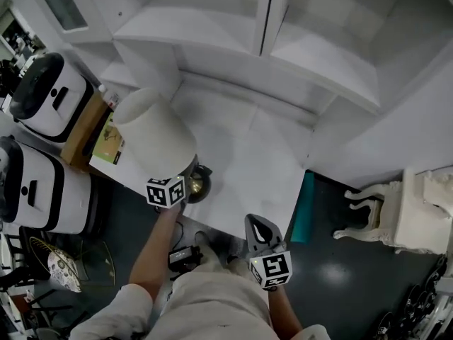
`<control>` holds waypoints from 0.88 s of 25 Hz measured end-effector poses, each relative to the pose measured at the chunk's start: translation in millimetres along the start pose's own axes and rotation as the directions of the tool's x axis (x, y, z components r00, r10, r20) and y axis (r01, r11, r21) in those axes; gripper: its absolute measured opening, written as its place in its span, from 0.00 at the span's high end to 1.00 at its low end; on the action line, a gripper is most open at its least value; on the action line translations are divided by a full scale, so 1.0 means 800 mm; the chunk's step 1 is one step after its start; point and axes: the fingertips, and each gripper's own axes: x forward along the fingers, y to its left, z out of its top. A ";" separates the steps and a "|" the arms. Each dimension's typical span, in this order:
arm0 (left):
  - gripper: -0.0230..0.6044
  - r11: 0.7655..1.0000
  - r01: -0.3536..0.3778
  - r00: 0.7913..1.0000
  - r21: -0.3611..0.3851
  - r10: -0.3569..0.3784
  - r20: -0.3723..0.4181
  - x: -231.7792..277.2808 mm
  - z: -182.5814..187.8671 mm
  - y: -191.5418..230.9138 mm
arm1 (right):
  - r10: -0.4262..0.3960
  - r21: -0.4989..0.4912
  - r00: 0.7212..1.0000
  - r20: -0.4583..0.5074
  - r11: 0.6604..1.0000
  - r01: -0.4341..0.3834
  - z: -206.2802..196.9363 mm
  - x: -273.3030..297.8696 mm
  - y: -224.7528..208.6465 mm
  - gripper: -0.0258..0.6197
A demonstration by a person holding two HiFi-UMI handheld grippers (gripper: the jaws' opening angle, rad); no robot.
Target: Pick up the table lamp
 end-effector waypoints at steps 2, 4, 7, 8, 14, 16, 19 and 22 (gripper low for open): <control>0.91 1.000 -0.005 1.000 -0.009 0.005 0.012 -0.017 0.009 -0.012 | 0.012 -0.010 1.000 0.021 1.000 -0.012 0.009 -0.009 -0.002 0.94; 0.91 1.000 -0.008 1.000 -0.023 0.008 0.030 -0.035 0.014 -0.024 | 0.026 -0.015 0.999 0.040 1.000 -0.026 0.016 -0.017 -0.002 0.94; 0.91 0.998 -0.017 0.998 -0.052 0.020 0.056 -0.062 0.012 -0.039 | 0.065 -0.023 0.997 0.041 0.998 -0.064 0.014 -0.024 0.004 0.94; 0.91 0.998 -0.022 0.998 -0.056 0.025 0.062 -0.073 0.009 -0.042 | 0.083 -0.030 0.996 0.037 0.996 -0.082 0.012 -0.024 0.009 0.94; 0.91 0.997 -0.052 0.996 -0.060 0.056 0.068 -0.145 -0.019 -0.055 | 0.146 -0.073 0.989 0.012 0.987 -0.144 0.003 -0.030 0.043 0.94; 0.91 0.996 -0.050 0.996 -0.080 0.055 0.073 -0.172 -0.029 -0.056 | 0.148 -0.079 0.989 0.008 0.986 -0.147 0.002 -0.034 0.058 0.94; 0.91 0.994 -0.040 0.995 -0.101 0.048 0.082 -0.214 -0.045 -0.057 | 0.140 -0.085 0.990 0.002 0.987 -0.140 -0.002 -0.039 0.081 0.94; 0.91 0.995 -0.023 0.996 -0.094 0.031 0.088 -0.256 -0.058 -0.063 | 0.122 -0.087 0.993 0.002 0.989 -0.121 -0.005 -0.049 0.109 0.94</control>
